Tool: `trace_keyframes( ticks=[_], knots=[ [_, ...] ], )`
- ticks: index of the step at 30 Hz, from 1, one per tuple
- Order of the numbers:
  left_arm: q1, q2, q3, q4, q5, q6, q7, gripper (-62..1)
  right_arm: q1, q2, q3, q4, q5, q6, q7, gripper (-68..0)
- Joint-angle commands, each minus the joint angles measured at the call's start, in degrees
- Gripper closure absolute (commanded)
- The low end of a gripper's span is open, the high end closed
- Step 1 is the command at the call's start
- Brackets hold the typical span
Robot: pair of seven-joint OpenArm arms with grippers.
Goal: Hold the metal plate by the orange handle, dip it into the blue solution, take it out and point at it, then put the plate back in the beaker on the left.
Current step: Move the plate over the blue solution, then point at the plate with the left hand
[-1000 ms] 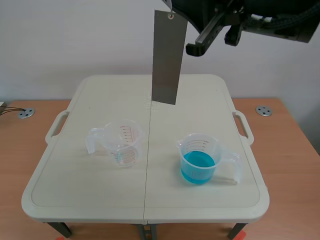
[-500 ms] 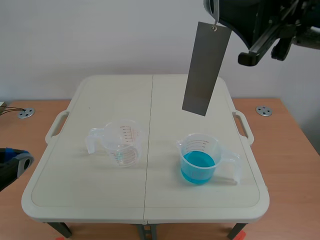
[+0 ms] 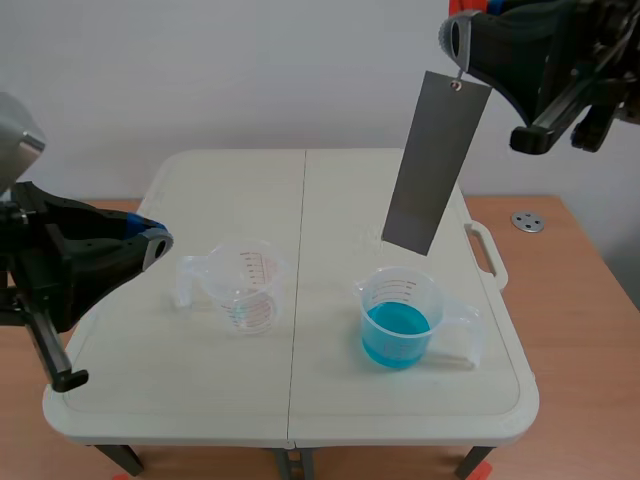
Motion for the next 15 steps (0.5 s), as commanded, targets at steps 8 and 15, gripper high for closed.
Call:
trace_keyframes(
  ticks=[8,15],
  knots=[
    [-13.51,0.79,11.23,-5.51,-0.59,-4.24,3.45,-1.8,0.50,0.28,0.33,1.09,0.87,0.33,1.01,-1.1],
    [-23.10,3.56,18.56,-11.23,-0.57,-5.77,6.84,-1.8,0.50,0.26,0.33,1.09,0.87,0.33,1.01,-1.1]
  ],
)
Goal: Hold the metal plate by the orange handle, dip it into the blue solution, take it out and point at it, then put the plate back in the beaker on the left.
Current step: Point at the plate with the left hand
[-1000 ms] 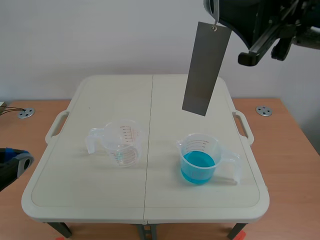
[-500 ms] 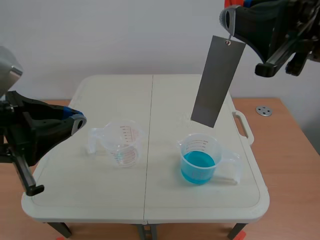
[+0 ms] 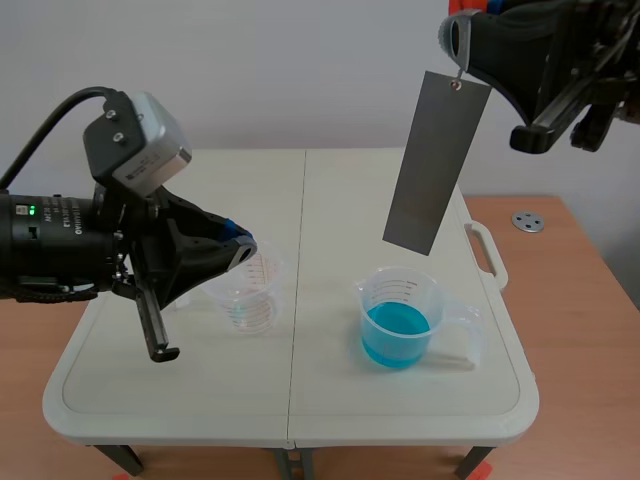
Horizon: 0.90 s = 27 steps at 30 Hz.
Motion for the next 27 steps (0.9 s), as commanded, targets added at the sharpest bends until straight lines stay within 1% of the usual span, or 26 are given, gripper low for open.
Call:
trace_keyframes(
  ticks=[1,6,8,16,22,27],
  knots=[
    [-1.49,2.12,0.37,-0.81,-0.57,-0.15,0.07,-1.8,0.50,0.26,0.33,1.09,0.87,0.33,0.98,-1.1],
    [-6.32,6.91,2.82,-5.88,-0.24,-0.90,2.16,-1.8,0.52,-0.02,0.31,1.09,0.85,0.33,0.79,-1.1],
    [-7.80,8.81,3.56,-7.58,0.52,-1.03,3.17,-1.8,0.52,-0.02,0.31,1.09,0.87,0.33,0.81,-1.1],
    [-11.19,14.73,6.32,-13.22,6.16,-1.01,3.10,-1.8,0.52,-0.02,0.31,1.09,0.87,0.33,0.79,-1.1],
    [-11.96,17.68,6.32,-14.99,10.10,-0.92,-0.02,-1.8,0.52,0.00,0.31,1.09,0.85,0.33,0.76,-1.1],
    [-11.96,19.12,6.32,-14.99,11.65,-0.70,-0.55,-1.8,0.52,0.00,0.31,1.09,0.87,0.33,0.79,-1.1]
  ],
)
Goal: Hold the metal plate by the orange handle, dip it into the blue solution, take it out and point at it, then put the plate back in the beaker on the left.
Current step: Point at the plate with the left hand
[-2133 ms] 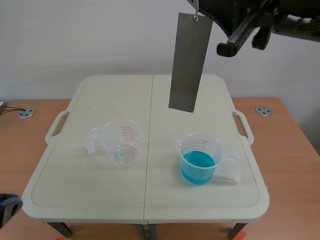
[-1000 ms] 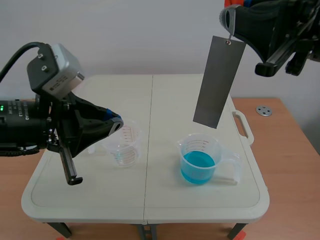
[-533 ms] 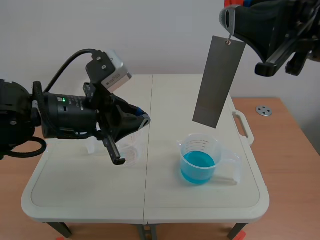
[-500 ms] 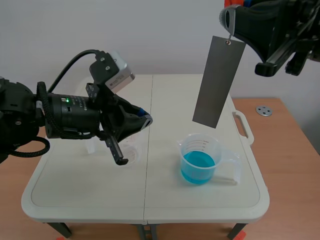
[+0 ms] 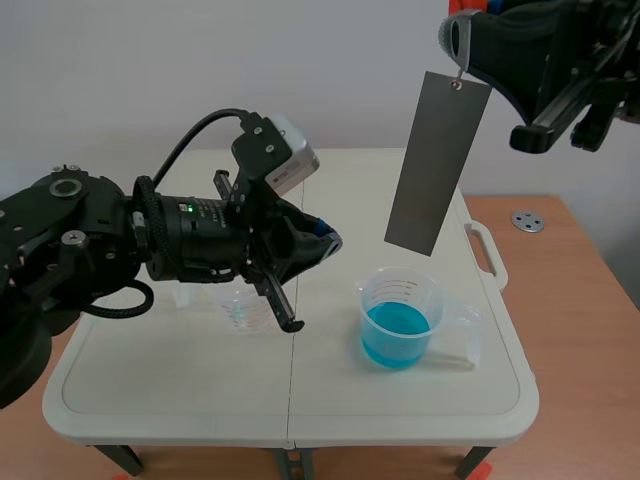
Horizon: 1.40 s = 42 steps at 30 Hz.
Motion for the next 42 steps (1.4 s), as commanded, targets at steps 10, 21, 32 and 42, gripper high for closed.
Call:
trace_keyframes(
  ticks=[10,21,32,42],
  knots=[
    [-0.46,0.85,-0.35,1.22,0.83,0.35,-1.16,-1.8,0.52,0.00,0.31,1.09,0.87,0.33,0.85,-1.1],
    [-0.46,0.85,-0.35,1.22,0.83,0.35,-1.16,-1.8,0.52,0.00,0.31,1.09,0.87,0.33,0.85,-1.1],
    [3.78,-3.54,-3.76,2.54,0.83,4.92,-5.55,-1.8,0.52,0.00,0.31,1.09,0.87,0.33,0.85,-1.1],
    [22.71,-11.69,-17.51,12.13,0.83,8.04,-13.62,-1.8,0.52,-0.02,0.31,1.09,0.87,0.33,0.87,-1.1]
  ],
)
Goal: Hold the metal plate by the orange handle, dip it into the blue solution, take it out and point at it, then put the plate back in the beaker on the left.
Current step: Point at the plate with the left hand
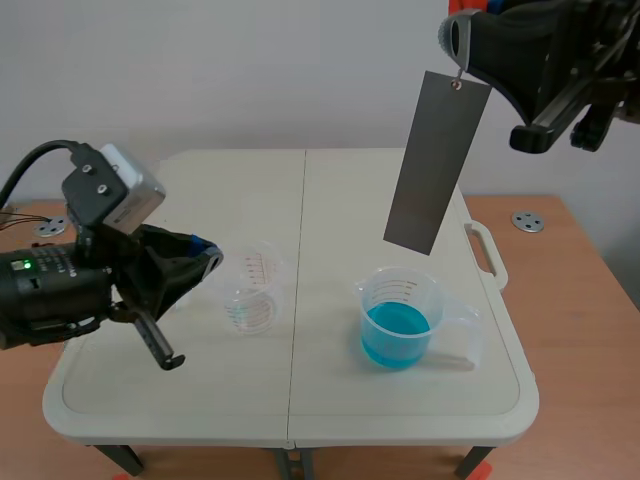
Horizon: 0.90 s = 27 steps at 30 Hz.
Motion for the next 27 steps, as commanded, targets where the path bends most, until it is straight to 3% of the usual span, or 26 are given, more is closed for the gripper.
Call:
trace_keyframes(
  ticks=[1,15,27],
  knots=[
    [3.19,-0.94,-2.40,2.03,-0.55,0.52,-1.95,-1.8,0.52,0.00,0.31,1.09,0.87,0.33,0.85,-1.1],
    [33.07,-2.89,-22.95,4.74,-0.55,0.52,-13.46,-1.8,0.52,0.00,0.31,1.09,0.83,0.33,0.81,-1.1],
    [50.29,-2.86,-26.77,4.66,-0.57,0.50,-15.67,-1.8,-0.13,0.00,0.24,0.87,0.81,0.33,-0.50,-1.1]
  ],
)
